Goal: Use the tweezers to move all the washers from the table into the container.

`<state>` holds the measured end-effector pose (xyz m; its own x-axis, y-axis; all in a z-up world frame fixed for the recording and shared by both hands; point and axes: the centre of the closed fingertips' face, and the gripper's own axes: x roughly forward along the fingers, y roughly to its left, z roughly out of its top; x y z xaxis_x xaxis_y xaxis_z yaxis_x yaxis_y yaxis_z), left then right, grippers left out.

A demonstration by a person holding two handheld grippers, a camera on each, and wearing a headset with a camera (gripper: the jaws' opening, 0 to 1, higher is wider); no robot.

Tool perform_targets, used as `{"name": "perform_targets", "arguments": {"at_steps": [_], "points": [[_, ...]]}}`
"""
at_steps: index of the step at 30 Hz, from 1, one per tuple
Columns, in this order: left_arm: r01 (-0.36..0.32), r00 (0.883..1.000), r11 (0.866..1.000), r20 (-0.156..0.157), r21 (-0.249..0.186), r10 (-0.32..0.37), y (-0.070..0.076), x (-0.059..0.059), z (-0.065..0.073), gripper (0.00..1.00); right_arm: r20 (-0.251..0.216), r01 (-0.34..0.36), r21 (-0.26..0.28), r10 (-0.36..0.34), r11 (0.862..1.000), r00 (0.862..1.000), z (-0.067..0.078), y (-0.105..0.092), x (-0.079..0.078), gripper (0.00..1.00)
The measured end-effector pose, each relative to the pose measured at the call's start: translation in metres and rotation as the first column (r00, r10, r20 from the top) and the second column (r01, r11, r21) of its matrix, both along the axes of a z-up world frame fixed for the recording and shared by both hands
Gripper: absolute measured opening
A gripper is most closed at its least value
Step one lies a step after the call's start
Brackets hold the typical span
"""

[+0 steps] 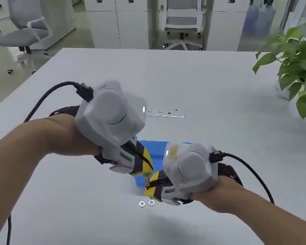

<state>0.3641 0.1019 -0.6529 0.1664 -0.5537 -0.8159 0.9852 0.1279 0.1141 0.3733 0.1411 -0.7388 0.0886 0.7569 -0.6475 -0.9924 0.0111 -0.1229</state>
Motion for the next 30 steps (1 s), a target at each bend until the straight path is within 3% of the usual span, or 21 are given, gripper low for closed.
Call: {"name": "perform_targets", "arguments": {"at_steps": [15,30], "points": [[0.024,0.999,1.0,0.028,-0.004,-0.024,-0.008,0.015,0.014,0.05,0.036,0.024,0.005,-0.024,1.0,0.999,0.014,-0.007,0.022,0.1],[0.037,0.998,0.999,0.053,-0.03,-0.035,-0.015,0.042,0.015,0.05,0.05,0.058,0.005,-0.058,0.998,0.997,0.015,-0.018,0.051,0.1]]}}
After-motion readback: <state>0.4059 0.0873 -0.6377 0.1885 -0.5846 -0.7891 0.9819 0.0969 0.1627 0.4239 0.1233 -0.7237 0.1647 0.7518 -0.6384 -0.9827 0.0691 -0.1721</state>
